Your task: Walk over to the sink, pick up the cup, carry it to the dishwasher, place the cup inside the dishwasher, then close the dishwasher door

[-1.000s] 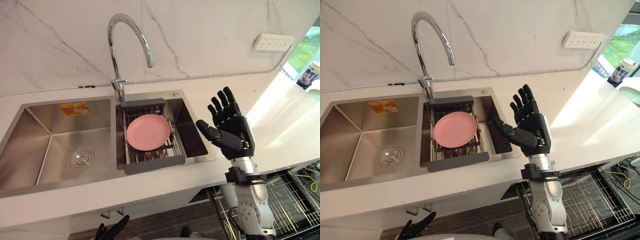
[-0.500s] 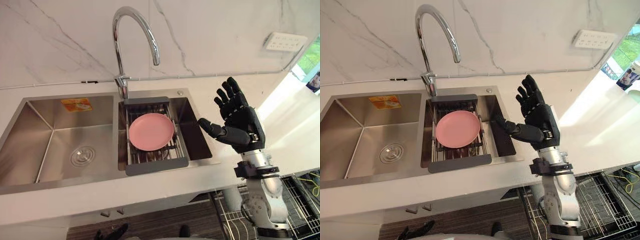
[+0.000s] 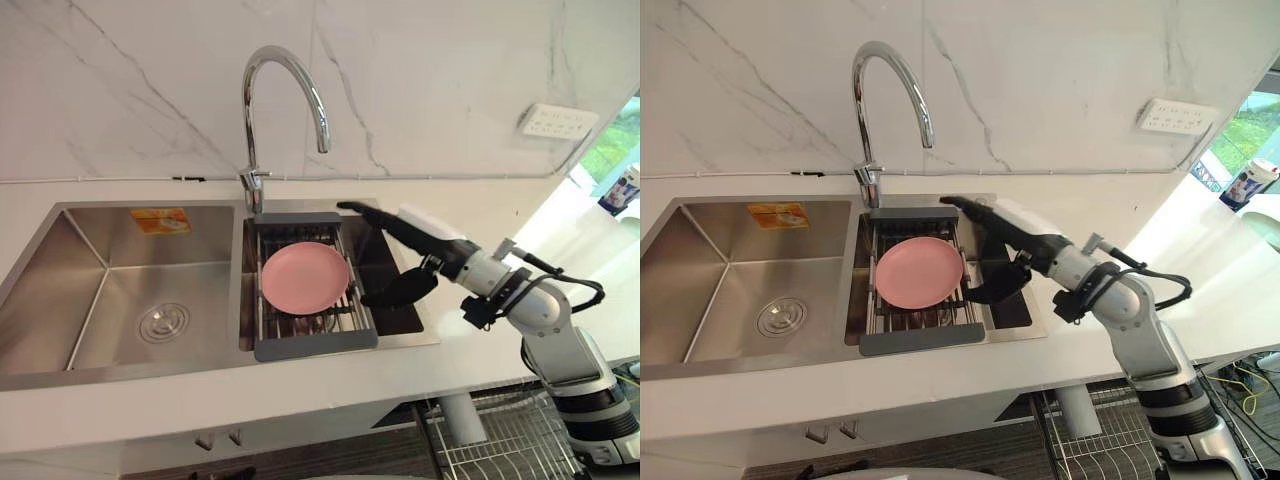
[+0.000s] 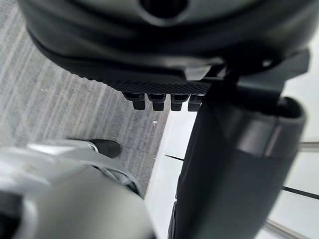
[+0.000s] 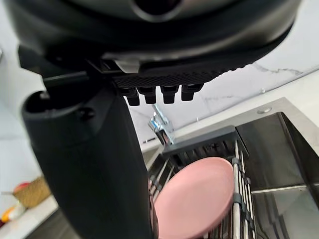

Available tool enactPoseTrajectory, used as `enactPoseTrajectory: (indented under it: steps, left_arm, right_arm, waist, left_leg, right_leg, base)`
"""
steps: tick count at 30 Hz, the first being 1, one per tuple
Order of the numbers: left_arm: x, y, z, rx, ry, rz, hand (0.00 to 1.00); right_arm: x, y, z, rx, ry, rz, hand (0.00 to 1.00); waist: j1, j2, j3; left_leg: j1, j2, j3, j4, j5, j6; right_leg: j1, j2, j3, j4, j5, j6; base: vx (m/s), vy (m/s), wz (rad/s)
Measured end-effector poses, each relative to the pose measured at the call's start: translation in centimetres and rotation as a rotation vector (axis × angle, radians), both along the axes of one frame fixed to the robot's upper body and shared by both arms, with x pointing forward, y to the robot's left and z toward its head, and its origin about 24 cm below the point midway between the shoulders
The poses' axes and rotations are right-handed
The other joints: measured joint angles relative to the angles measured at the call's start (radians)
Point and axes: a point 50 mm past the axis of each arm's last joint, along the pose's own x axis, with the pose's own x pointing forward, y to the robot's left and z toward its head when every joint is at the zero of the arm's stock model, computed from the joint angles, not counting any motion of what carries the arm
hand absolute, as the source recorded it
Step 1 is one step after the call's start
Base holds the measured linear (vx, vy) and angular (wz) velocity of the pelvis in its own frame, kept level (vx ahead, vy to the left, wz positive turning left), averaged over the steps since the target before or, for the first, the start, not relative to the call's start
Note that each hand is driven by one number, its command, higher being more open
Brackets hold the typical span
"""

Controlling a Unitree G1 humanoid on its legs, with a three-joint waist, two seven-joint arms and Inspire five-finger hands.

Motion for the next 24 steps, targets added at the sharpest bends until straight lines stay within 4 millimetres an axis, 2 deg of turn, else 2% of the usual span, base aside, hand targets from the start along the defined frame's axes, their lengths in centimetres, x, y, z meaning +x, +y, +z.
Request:
enactPoseTrajectory:
  steps: [7,11,14,24]
  left_arm:
    - [-0.3,0.3,0.0,-0.001,0.027,0.002,1.00]
    - [-0.2,0.4,0.0,-0.002,0.026,0.001,1.00]
    - [-0.1,0.4,0.0,-0.003,0.024,0.000,1.00]
    - [0.1,0.6,0.1,0.000,0.017,-0.005,1.00]
  right_arm:
    - [1.5,0.9,-1.8,-0.252,0.054,0.035,1.00]
    - [2.2,0.6,-3.3,-0.336,0.085,0.011,1.00]
    - [2.8,0.5,-3.7,-0.357,0.095,-0.004,1.00]
    - [4.6,0.1,-3.4,-0.343,0.048,-0.072,1.00]
  waist:
    - [0.005,-0.001,-0.008]
    - [0.019,-0.002,-0.025]
    - [0.024,-0.002,-0.027]
    - [0.057,-0.002,-0.028]
  left_leg:
    - [-0.002,-0.001,-0.016,-0.035,0.032,0.005]
    - [-0.002,-0.001,-0.022,-0.055,0.047,0.003]
    - [-0.001,-0.001,-0.024,-0.059,0.051,0.003]
    - [-0.007,-0.001,-0.040,-0.065,0.060,0.003]
  right_leg:
    - [-0.007,0.005,-0.019,-0.002,0.002,-0.011]
    - [-0.012,0.008,-0.026,-0.002,0.003,-0.014]
    - [-0.012,0.009,-0.029,-0.003,0.003,-0.015]
    - [-0.012,0.009,-0.047,-0.007,0.004,-0.017]
  base:
    - [-0.07,-0.015,0.07]
    - [-0.03,-0.010,0.04]
    - [-0.03,0.001,0.02]
    - [-0.02,0.005,0.05]
